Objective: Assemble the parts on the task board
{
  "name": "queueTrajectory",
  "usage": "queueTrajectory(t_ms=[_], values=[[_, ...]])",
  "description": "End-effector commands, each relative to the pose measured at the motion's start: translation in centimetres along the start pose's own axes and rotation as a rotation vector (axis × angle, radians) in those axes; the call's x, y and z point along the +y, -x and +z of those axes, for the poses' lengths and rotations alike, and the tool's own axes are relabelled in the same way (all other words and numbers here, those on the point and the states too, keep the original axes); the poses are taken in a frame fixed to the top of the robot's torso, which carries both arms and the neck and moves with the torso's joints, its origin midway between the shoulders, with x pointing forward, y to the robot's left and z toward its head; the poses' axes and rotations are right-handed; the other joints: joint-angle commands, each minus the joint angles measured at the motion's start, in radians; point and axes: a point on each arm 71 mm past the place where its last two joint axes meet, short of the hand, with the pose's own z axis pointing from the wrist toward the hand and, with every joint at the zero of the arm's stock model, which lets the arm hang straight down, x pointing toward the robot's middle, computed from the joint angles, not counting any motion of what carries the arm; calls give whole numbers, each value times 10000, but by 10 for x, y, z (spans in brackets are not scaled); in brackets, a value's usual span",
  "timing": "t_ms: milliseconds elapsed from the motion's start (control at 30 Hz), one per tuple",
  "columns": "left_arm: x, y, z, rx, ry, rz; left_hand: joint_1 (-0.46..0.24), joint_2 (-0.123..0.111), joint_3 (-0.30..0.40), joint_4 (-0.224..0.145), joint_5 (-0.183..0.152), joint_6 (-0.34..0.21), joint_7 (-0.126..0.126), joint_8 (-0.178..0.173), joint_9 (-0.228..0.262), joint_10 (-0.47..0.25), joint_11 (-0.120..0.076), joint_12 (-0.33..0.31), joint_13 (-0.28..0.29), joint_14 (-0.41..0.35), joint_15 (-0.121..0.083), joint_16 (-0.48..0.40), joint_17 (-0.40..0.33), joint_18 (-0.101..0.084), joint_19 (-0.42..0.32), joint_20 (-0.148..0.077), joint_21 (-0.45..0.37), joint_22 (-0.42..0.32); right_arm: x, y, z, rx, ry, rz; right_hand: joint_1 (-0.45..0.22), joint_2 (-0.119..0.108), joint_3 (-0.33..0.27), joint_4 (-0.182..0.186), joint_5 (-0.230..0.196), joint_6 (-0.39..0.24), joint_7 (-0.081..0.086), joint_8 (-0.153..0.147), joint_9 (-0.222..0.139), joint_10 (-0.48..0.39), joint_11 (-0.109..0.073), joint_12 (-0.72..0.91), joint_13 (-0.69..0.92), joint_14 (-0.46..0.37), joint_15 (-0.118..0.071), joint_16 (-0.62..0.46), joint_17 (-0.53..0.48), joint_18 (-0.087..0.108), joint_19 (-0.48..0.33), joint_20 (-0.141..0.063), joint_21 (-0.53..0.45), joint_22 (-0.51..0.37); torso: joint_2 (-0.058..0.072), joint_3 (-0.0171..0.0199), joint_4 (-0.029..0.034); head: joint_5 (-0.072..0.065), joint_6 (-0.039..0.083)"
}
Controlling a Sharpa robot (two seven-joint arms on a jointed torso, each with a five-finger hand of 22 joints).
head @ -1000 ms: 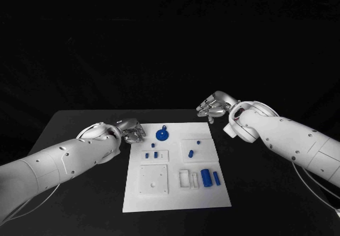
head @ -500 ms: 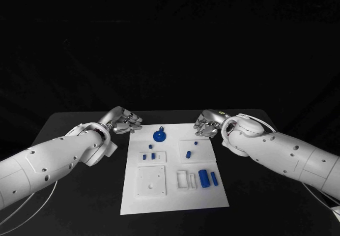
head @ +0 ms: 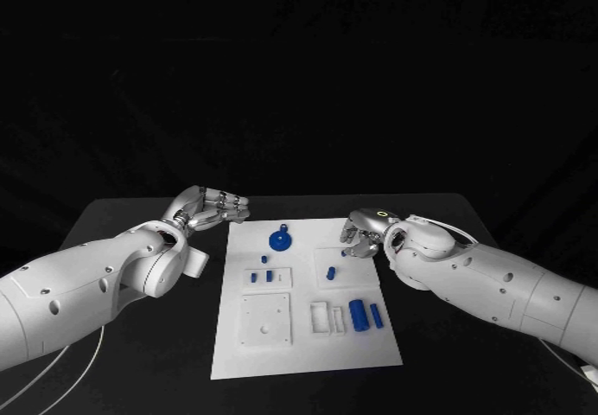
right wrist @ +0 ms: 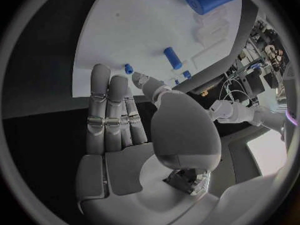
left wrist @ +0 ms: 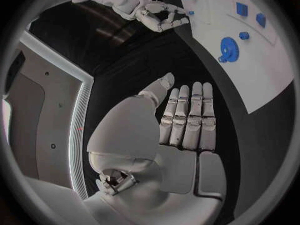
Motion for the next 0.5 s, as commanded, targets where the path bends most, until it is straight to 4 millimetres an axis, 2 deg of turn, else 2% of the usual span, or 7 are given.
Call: queueTrajectory(t_ms=[33,500], values=[[-4,-1,0,53,-265,-1182,-13,198,-299,-157,-16,-47,14,0,-8,-98,12,-2,-4,-26,-8,-50,-16,83,420,-9,17,-1737,2,-4,0,128,28,-412,12,-127,25,36,9,-80,15,22,-1,-35,25,-27,-2,-20,81,76,-36,139,131,-28,-44,122,26,12,-4,3,-23],[-6,-5,-1,192,-378,-1397,-18,273,-361,-197,1,-8,79,4,-7,-146,90,0,-3,-25,-7,-43,-9,89,501,-14,70,-2219,4,-16,1,356,17,-581,-64,-94,308,-42,98,22,-1,22,1,74,-5,-27,-2,-69,68,246,-93,150,152,-34,-140,727,24,35,-8,41,-47]])
